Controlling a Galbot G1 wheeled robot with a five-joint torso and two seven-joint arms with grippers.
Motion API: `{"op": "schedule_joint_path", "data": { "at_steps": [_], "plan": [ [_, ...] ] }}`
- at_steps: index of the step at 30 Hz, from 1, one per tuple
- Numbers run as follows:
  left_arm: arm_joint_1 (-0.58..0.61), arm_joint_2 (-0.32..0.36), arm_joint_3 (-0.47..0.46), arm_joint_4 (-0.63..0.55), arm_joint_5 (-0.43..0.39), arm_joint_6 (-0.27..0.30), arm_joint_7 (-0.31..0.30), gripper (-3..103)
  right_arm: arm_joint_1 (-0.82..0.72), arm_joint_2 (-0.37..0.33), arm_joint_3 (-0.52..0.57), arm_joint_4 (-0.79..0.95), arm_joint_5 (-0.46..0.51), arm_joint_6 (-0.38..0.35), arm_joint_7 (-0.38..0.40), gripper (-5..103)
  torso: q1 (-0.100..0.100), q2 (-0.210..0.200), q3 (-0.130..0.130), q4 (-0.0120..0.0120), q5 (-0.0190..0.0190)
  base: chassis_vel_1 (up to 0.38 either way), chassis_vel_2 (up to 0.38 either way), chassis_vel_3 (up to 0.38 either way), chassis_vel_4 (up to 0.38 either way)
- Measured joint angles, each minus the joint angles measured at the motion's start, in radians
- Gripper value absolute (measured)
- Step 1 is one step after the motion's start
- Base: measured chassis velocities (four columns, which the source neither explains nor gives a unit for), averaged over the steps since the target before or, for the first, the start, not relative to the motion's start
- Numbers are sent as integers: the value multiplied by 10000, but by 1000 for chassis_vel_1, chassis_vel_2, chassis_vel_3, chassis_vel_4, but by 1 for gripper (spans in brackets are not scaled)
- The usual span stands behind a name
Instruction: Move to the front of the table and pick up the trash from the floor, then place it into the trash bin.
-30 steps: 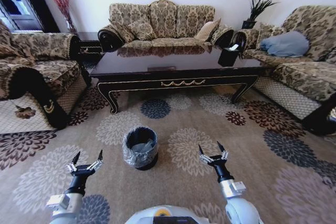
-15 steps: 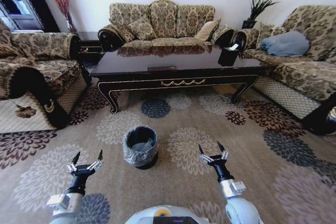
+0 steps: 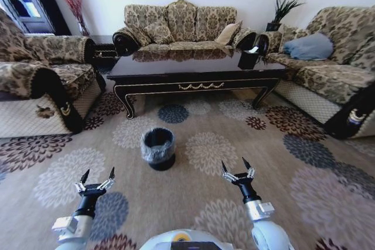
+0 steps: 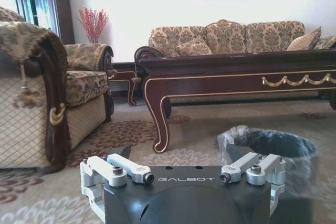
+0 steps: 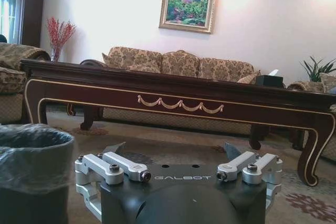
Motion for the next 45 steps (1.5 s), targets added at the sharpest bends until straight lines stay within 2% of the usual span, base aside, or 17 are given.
{"op": "schedule_joint_path", "data": {
  "at_steps": [4, 8, 10, 14, 16, 26, 28, 32, 35, 38, 41, 45],
  "plan": [
    [-1, 0, 0, -1, 0, 1, 0, 100, 1, 0, 0, 1, 0, -2, 0, 100, 1, 0, 1, -1, 8, 277, -269, -273, 277],
    [-2, 0, 0, -1, -1, 2, 0, 100, 3, -1, -1, 1, 0, -2, 0, 100, 1, -1, 2, 0, -2, 278, -283, -263, 280],
    [-2, 0, 0, -2, -1, 2, 0, 100, 3, -1, 0, 1, 0, -3, 1, 100, 0, 0, 0, 0, 8, 290, -271, -277, 297],
    [-2, 1, 1, -2, -1, 3, 0, 100, 3, -1, 0, 0, 0, -3, 1, 100, 1, -1, 3, 0, -1, 297, -286, -304, 304],
    [-2, 1, 0, -3, -1, 3, 0, 100, 3, -2, 0, 1, 0, -3, 0, 100, 0, 0, 0, 0, 9, 303, -298, -296, 307],
    [-2, 0, 1, -1, -1, 3, -1, 100, 2, -2, -1, -1, 0, -3, 1, 100, 0, 0, 0, 3, -2, 316, -315, -297, 314],
    [-2, 0, 1, -2, -1, 3, -1, 100, 4, -1, -1, -1, 0, -3, 1, 100, 1, 0, 3, -2, 11, 289, -281, -343, 272],
    [-3, 1, 1, -1, -1, 3, -1, 100, 4, -1, 0, -1, 0, -3, 1, 100, 0, 0, 2, -2, -4, 283, -280, -309, 273],
    [-3, 1, 1, -2, -2, 2, -1, 100, 4, -1, 0, -1, 0, -3, 0, 100, 1, -1, 3, 1, 11, 315, -298, -313, 299],
    [-3, 1, 1, -1, -1, 2, -1, 100, 2, -2, -1, -1, 0, -3, 0, 100, 0, 0, 0, 0, -3, 302, -304, -304, 329],
    [-2, 1, 1, -1, -2, 1, -1, 100, 2, -2, -2, -1, 0, -3, 0, 100, 0, 0, 2, 2, 8, 320, -308, -316, 317],
    [-3, 1, 1, -1, -1, 0, 0, 100, 0, -1, -1, -1, 0, -2, 0, 100, 1, 0, 3, -3, 3, 298, -313, -304, 306]
  ]
}}
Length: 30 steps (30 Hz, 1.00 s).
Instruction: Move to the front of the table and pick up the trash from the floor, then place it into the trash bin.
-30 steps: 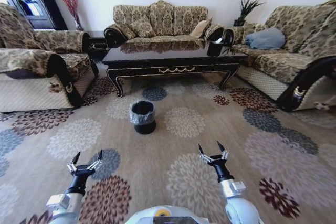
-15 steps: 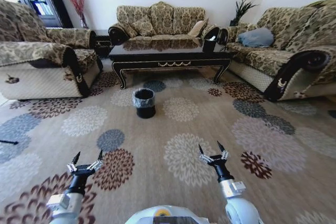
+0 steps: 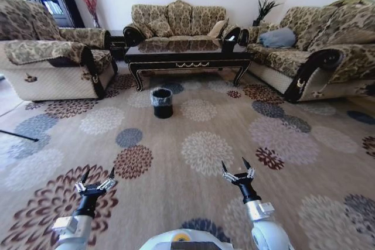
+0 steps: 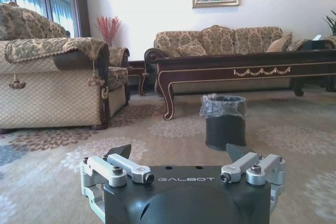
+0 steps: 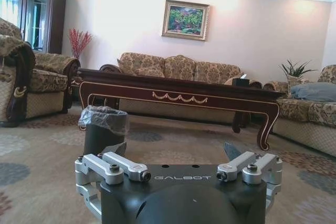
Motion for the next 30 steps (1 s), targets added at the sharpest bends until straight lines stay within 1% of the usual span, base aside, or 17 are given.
{"op": "schedule_joint_path", "data": {
  "at_steps": [4, 5, 8, 10, 13, 15, 21, 24, 27, 30],
  "plan": [
    [2, 0, 0, 0, 0, 0, 1, 100, -3, 0, -1, 0, 0, 0, 0, 100, -3, 2, -8, 4, 4, 258, -245, -220, 267],
    [5, -1, 2, 3, -1, 1, 0, 100, -9, 0, 0, 0, 0, 0, 0, 100, -3, 2, -6, 6, -6, 166, -200, -96, 206],
    [4, -1, 1, 2, -1, 0, 1, 100, -6, 0, 0, 0, 0, 0, 0, 100, -2, 3, -6, 5, 7, 64, -83, -64, 68],
    [-2, 1, 1, 2, -1, 0, 1, 100, 4, 0, 0, 0, 0, 0, 0, 100, 0, 0, 3, 1, -4, -42, 24, 24, -45],
    [-2, 2, 1, 1, -2, 0, 1, 100, 10, 0, 0, -1, 0, 0, 0, 100, 2, 0, 4, 3, 4, -75, 59, 44, -77],
    [-3, 2, 0, 2, -1, 0, 1, 100, 9, -1, 0, 0, 0, 0, 0, 100, 1, 0, 4, 3, -1, -36, 41, 9, -51],
    [1, 1, 0, 1, 0, 0, 1, 100, 2, 0, 0, 0, 0, 0, 0, 100, 2, 8, 3, 3, 1, 0, 0, 0, 0],
    [0, 1, 0, 1, 0, 0, 1, 100, 4, -1, 0, 0, 0, 0, 0, 100, 7, 76, 60, 3, 0, 0, 0, 0, 0],
    [0, 1, 0, 1, 0, 1, 1, 100, 3, 0, 0, 0, 0, 1, 1, 100, 10, 242, 222, 2, 1, 0, 0, 0, 0],
    [1, 1, 0, 0, 0, 1, 1, 100, 3, 0, 0, 0, 0, 0, 0, 100, 11, 306, 291, 3, 1, 0, 0, 0, 0]
  ]
}}
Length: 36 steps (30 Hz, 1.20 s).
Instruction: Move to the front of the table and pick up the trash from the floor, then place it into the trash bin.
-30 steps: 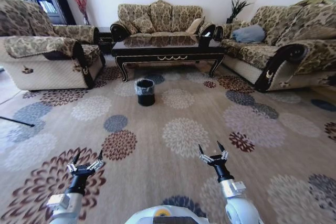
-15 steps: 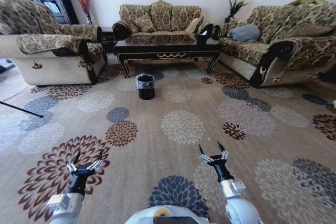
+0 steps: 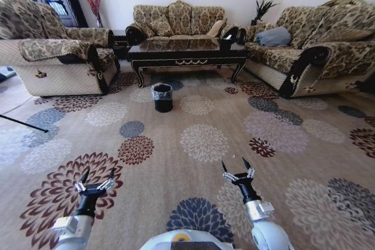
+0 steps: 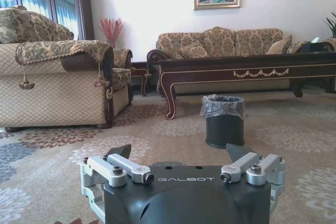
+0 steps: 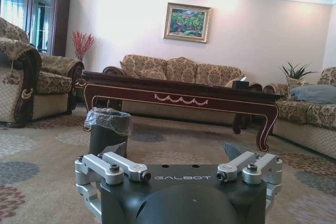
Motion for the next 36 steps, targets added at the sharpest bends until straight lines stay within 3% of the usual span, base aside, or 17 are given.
{"op": "schedule_joint_path", "data": {
  "at_steps": [11, 36],
  "plan": [
    [0, 0, 0, 0, 0, 0, 0, 100, 0, -1, 0, 0, 0, 0, 0, 100, 50, 526, 480, 0, 0, 0, 0, 0, 0],
    [0, 0, 0, 0, 1, 0, 0, 100, 0, 0, 0, 0, 0, 0, 0, 100, 266, 1534, 1268, 0, -1, 0, 0, 0, 0]
  ]
}}
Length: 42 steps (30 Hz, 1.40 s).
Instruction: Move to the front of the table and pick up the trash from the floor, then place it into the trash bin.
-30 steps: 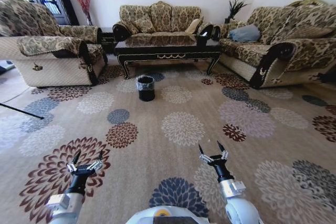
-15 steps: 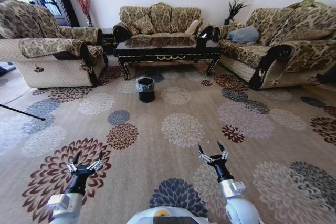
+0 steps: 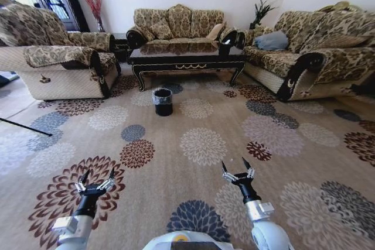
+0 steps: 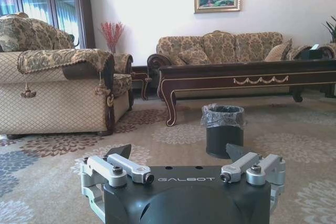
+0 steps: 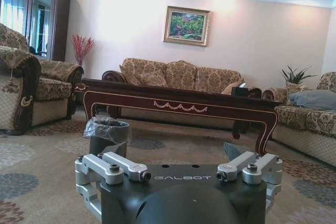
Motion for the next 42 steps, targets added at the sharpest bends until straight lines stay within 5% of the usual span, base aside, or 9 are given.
{"op": "schedule_joint_path", "data": {
  "at_steps": [42],
  "plan": [
    [0, 0, 0, 0, 0, 0, 0, 100, 0, 0, 0, 0, 0, 0, 0, 100, 495, 1652, 1159, 0, 1, 0, 0, 0, 0]
  ]
}}
